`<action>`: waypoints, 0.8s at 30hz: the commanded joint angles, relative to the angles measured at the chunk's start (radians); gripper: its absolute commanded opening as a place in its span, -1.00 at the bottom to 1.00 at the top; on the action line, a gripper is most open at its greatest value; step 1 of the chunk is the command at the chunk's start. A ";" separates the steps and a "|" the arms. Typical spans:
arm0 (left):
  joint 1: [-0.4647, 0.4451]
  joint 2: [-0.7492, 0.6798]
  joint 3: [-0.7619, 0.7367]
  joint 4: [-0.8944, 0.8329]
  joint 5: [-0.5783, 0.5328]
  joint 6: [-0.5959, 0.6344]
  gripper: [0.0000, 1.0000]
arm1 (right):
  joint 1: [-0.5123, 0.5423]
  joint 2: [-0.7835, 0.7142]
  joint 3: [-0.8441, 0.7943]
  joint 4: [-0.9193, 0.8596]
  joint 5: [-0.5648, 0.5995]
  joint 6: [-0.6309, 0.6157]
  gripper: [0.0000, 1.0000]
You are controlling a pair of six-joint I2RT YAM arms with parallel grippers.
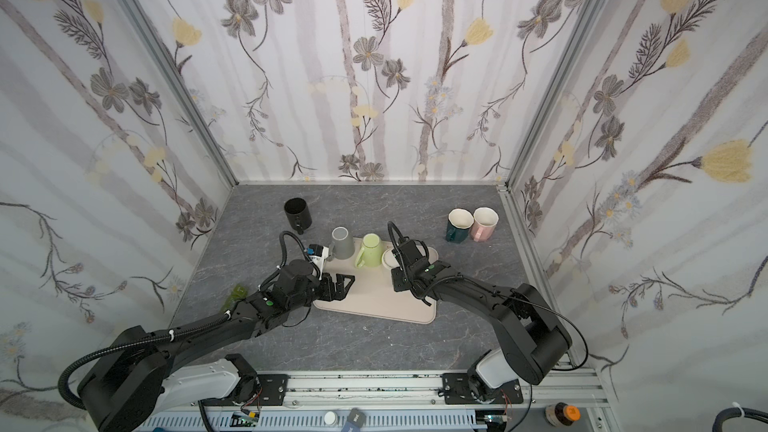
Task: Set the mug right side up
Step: 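Close the right gripper on the white mug's handle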
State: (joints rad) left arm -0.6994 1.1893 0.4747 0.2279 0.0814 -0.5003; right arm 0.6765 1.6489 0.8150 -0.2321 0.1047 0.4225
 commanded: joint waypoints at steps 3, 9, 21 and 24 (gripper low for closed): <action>0.000 0.001 -0.001 0.017 0.000 -0.001 1.00 | 0.005 0.018 0.018 -0.009 0.033 0.018 -0.45; 0.000 0.003 -0.001 0.017 0.000 -0.002 1.00 | 0.008 0.031 0.029 -0.015 0.041 0.024 -0.55; 0.000 0.017 0.002 0.025 0.004 -0.006 1.00 | 0.010 0.040 0.036 -0.030 0.054 0.027 -0.61; -0.001 0.020 0.000 0.030 0.007 -0.007 1.00 | 0.010 0.046 0.045 -0.046 0.068 0.032 -0.61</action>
State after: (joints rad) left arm -0.6994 1.2053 0.4747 0.2314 0.0830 -0.5049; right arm 0.6861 1.6875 0.8471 -0.2718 0.1417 0.4408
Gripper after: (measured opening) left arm 0.997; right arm 0.197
